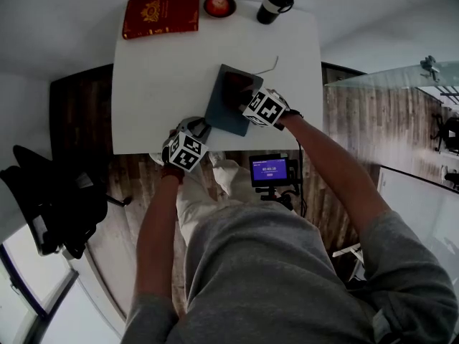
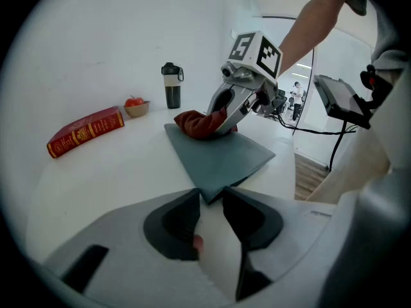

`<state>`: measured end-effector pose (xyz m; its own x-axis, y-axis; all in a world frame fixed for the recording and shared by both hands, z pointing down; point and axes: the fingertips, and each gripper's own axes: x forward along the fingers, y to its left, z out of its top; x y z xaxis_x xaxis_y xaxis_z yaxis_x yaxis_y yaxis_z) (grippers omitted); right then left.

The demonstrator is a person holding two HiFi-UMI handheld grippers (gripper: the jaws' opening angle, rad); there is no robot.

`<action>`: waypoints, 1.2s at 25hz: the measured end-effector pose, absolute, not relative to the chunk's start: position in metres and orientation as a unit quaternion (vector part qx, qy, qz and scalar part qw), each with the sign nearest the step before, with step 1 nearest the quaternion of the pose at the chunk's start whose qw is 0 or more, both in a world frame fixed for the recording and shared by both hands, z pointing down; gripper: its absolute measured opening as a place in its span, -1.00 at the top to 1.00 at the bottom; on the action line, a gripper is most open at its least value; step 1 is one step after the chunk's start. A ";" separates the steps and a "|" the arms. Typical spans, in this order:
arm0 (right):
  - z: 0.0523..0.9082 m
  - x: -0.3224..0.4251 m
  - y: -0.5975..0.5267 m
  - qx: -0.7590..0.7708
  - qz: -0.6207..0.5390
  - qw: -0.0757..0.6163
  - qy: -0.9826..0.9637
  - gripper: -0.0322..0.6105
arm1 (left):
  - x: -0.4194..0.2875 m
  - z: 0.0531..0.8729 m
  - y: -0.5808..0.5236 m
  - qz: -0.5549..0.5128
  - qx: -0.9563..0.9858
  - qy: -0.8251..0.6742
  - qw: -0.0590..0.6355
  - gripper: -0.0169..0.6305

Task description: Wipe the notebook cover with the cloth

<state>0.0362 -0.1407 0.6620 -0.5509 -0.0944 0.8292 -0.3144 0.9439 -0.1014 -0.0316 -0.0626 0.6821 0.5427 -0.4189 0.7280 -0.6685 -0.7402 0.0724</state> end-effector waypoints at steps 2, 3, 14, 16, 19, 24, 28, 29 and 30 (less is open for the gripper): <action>0.661 0.035 -0.136 0.115 0.121 0.456 -0.874 0.74 | -0.032 0.682 -0.062 0.359 0.861 -0.316 0.175 0.57; 0.661 0.034 -0.134 0.113 0.121 0.456 -0.875 0.74 | -0.032 0.682 -0.062 0.359 0.861 -0.316 0.175 0.57; 0.663 0.027 -0.107 0.070 0.106 0.460 -0.879 0.74 | -0.033 0.684 -0.063 0.360 0.860 -0.317 0.173 0.57; 0.662 0.026 -0.102 0.060 0.098 0.462 -0.879 0.74 | -0.033 0.684 -0.063 0.360 0.860 -0.317 0.174 0.57; 0.664 0.024 -0.095 0.045 0.090 0.468 -0.878 0.74 | -0.033 0.684 -0.064 0.360 0.860 -0.317 0.173 0.57; 0.662 0.020 -0.081 0.023 0.078 0.473 -0.878 0.74 | -0.034 0.685 -0.064 0.361 0.859 -0.318 0.174 0.57; 0.662 0.017 -0.069 0.008 0.075 0.471 -0.879 0.74 | -0.033 0.685 -0.063 0.360 0.860 -0.318 0.174 0.57; 0.662 0.016 -0.066 0.003 0.073 0.471 -0.879 0.74 | -0.034 0.685 -0.063 0.360 0.860 -0.318 0.174 0.57; 0.662 0.015 -0.063 -0.003 0.071 0.471 -0.879 0.74 | -0.034 0.685 -0.062 0.361 0.860 -0.317 0.174 0.57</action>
<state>0.0149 -0.0629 0.6620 -0.5570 0.0713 0.8274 -0.0621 0.9900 -0.1270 -0.0344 -0.0623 0.6850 0.5382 -0.4201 0.7307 -0.6711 -0.7381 0.0700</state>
